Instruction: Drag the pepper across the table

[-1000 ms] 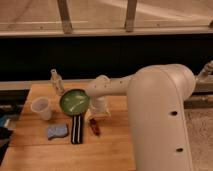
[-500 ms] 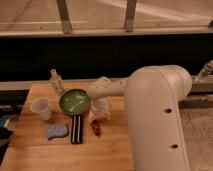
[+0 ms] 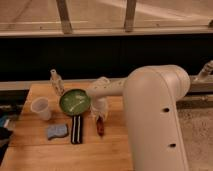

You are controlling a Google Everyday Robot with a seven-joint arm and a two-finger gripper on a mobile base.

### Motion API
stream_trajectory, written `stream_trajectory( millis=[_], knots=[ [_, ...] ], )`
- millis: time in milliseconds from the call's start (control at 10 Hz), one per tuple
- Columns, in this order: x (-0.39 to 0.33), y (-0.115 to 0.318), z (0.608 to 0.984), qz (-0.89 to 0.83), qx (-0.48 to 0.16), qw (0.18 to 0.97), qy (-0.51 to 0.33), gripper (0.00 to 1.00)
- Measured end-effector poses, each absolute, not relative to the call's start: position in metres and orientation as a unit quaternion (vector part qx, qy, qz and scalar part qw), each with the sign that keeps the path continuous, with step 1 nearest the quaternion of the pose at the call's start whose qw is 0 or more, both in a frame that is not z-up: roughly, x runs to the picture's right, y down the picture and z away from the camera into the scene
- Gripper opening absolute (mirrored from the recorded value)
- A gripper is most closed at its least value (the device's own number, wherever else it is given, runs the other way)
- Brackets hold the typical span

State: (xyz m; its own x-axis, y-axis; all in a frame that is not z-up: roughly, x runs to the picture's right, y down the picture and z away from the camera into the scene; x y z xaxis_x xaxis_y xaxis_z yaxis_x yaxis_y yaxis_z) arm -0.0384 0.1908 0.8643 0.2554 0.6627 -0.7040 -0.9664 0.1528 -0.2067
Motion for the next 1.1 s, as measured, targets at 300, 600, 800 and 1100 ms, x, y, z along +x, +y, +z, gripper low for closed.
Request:
stream_trajectory(
  millis=[300,600,800,1100],
  knots=[
    [-0.021,0.177,0.866,0.581,-0.318,0.712,0.233,0.0],
    [0.032,0.159,0.881,0.617,-0.311,0.684,0.235,0.0],
    [0.061,0.152,0.891,0.639,-0.304,0.664,0.241,0.0],
    [0.094,0.14,0.905,0.665,-0.292,0.64,0.249,0.0]
  ],
)
